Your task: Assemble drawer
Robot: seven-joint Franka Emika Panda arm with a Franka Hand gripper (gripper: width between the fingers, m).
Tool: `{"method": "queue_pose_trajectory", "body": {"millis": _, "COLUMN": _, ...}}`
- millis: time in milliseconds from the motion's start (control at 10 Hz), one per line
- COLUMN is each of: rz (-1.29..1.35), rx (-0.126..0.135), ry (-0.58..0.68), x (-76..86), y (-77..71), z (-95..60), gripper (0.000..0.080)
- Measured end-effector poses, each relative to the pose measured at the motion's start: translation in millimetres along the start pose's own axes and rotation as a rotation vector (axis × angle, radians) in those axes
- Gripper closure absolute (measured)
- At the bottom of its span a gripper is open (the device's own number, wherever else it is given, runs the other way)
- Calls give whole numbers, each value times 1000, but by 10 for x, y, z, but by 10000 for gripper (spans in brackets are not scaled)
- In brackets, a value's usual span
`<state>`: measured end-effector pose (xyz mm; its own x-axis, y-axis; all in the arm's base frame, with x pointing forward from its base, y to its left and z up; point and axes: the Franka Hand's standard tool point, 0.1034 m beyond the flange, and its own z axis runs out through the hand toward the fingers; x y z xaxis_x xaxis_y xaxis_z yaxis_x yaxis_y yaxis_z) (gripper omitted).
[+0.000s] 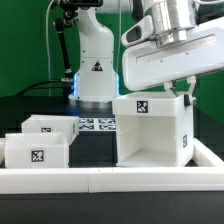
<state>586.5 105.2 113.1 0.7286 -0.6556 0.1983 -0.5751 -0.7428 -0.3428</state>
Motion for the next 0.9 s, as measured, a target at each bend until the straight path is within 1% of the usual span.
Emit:
{"method": "queue_pose_trajectory", "body": {"millis": 400, "rz": 212, "rx": 26, "ry": 28, "x": 98, "y": 13, "z": -50, "gripper": 747}}
{"method": "queue_pose_trajectory", "body": {"millis": 600, "rz": 346, "rx": 42, "ry": 34, "x": 212, "y": -8, "z": -16, "gripper": 746}}
{"method": "queue_pose_trajectory", "body": {"millis": 700, "rz": 456, "rx": 50, "ry": 28, "x": 258, "y": -18, "z": 1, "gripper": 744}}
{"method": "queue_pose_trajectory", "body": {"millis": 900, "rz": 530, "rx": 59, "ry": 42, "x": 261, "y": -56, "z": 11, "gripper": 740}}
